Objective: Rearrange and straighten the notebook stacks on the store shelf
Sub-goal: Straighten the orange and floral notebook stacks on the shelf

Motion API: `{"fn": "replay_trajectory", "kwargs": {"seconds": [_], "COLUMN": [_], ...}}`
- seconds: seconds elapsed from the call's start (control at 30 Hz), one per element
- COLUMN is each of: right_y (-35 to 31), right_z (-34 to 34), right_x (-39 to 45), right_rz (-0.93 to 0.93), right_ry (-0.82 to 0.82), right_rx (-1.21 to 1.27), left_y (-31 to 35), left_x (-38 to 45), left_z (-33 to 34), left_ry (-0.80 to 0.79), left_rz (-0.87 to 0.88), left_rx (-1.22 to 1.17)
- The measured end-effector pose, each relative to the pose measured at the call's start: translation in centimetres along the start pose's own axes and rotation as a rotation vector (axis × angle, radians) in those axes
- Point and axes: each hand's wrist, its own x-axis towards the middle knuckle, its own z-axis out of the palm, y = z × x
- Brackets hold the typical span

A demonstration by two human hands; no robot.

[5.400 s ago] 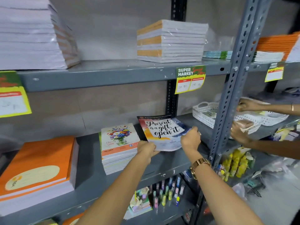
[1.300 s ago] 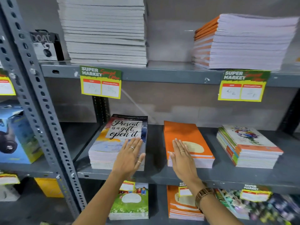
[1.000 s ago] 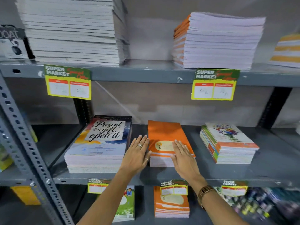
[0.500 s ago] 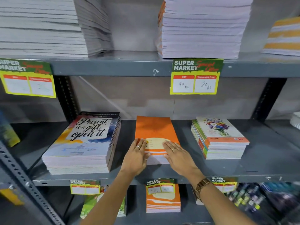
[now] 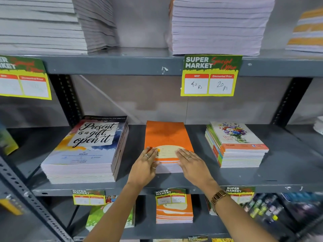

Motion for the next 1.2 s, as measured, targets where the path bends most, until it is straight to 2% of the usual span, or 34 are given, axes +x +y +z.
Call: {"fn": "replay_trajectory", "kwargs": {"seconds": [0.6,0.87,1.13,1.2], "right_y": [0.0,-0.3,-0.4,-0.1], "right_z": [-0.7,-0.9,-1.3,-1.9], "right_x": [-0.2,0.0,-0.3,-0.8], "right_rz": [0.054,0.083,0.124,0.157], "right_ry": [-0.058,-0.159,-0.251,-0.212], "right_rx": [0.069,0.163,0.064,0.002], "left_y": [0.6,0.6,0.4,0.9], "left_x": [-0.4,-0.3,-0.4,-0.6], "left_z": [-0.2,-0.5,0.3,0.0], "left_ry": [0.010,-0.025,0.010,0.058], "left_rz": [-0.008,-0.026,0.005,0.020], "left_rx": [0.048,0.020,0.035,0.087]}}
